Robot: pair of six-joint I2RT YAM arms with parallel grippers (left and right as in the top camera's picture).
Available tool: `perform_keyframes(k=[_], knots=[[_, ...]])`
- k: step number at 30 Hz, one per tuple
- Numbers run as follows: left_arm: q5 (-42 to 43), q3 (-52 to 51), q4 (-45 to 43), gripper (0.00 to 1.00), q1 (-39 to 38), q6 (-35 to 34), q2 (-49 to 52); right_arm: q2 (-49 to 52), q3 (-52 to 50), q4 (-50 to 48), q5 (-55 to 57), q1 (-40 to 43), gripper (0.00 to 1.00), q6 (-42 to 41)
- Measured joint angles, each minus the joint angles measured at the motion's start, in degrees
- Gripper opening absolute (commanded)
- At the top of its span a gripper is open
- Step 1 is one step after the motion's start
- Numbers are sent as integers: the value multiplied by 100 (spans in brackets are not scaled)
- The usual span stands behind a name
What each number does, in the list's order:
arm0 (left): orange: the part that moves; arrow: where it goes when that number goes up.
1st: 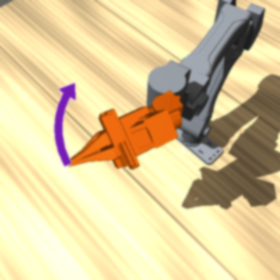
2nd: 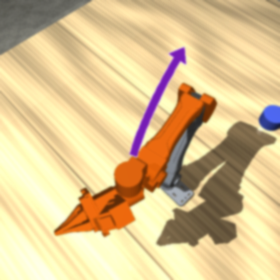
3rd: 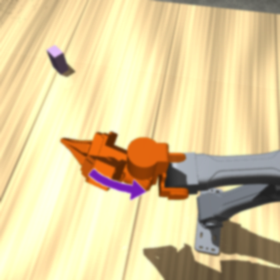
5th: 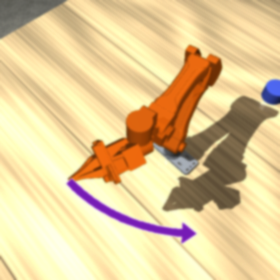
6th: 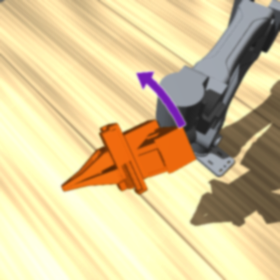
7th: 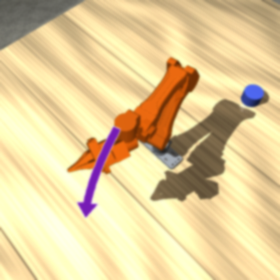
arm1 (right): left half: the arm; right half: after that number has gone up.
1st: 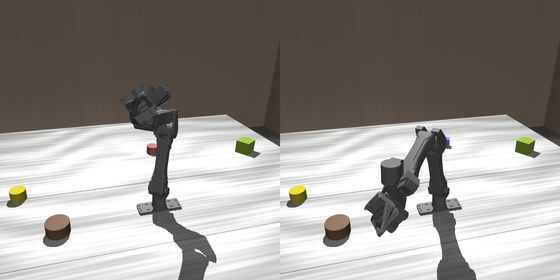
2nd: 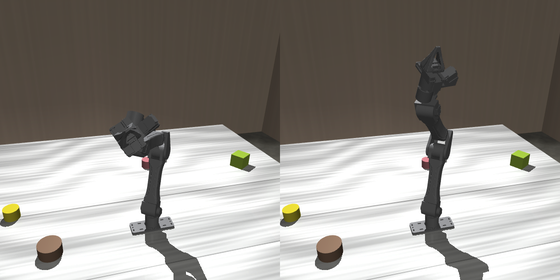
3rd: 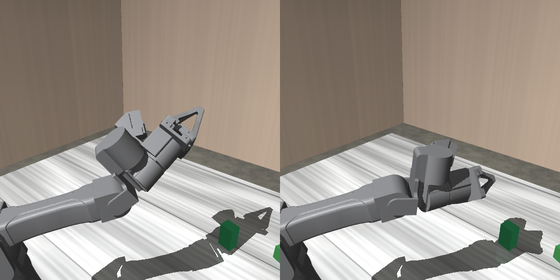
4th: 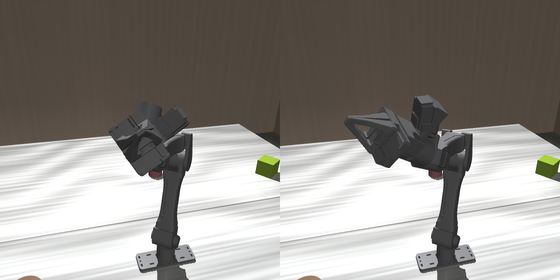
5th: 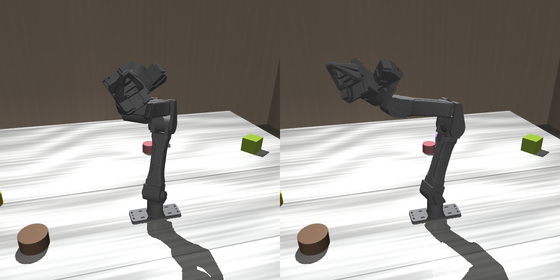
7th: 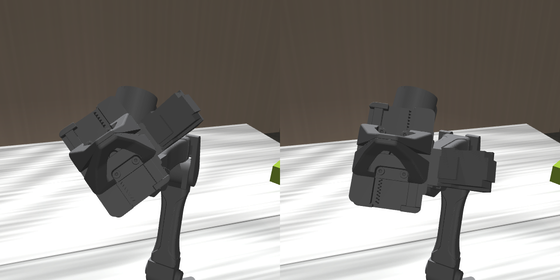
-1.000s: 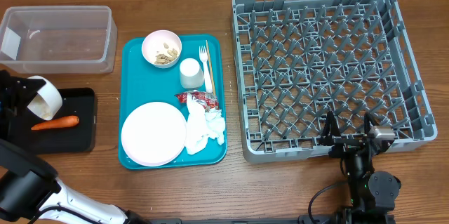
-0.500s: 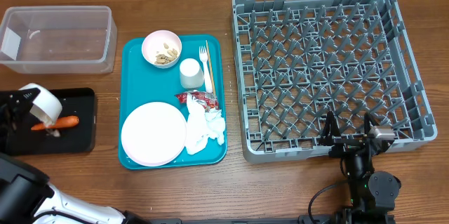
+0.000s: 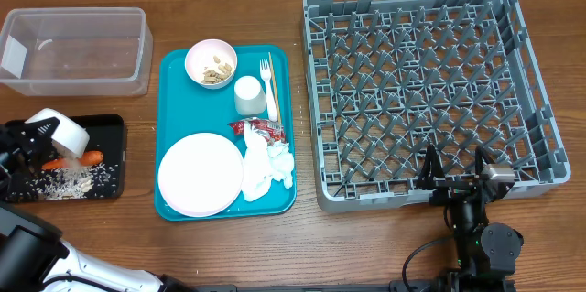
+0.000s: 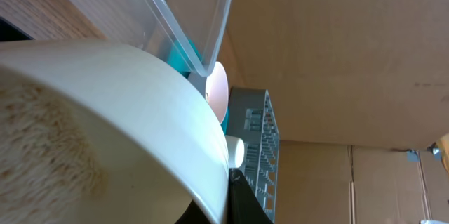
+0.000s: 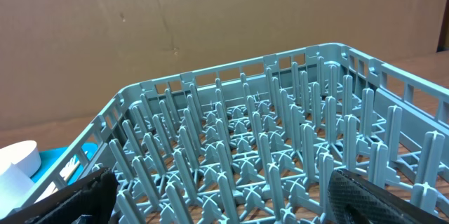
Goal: Sort waste into correct bins and load items into the dishwasher rack
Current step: 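Tilt the bowl with the left gripper to dump rice onto the tray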
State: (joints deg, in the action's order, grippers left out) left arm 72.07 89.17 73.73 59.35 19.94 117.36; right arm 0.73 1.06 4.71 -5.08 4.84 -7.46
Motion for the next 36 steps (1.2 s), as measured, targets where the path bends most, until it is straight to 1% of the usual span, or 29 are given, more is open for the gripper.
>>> perform_keyframes(k=[19,24,27,29,36], knots=[[304,-22,-35,4,2,297,0,0,0,-2,-2,0,100,0],[382,-369,-354,4,4,389,2,0,0,0,0,0,100,2],[509,-592,-461,4,7,380,9,0,0,0,-2,2,100,2],[656,-619,-455,4,33,380,9,0,0,-2,-2,0,100,0],[741,-621,-540,4,109,225,9,0,0,-2,-2,0,100,0]])
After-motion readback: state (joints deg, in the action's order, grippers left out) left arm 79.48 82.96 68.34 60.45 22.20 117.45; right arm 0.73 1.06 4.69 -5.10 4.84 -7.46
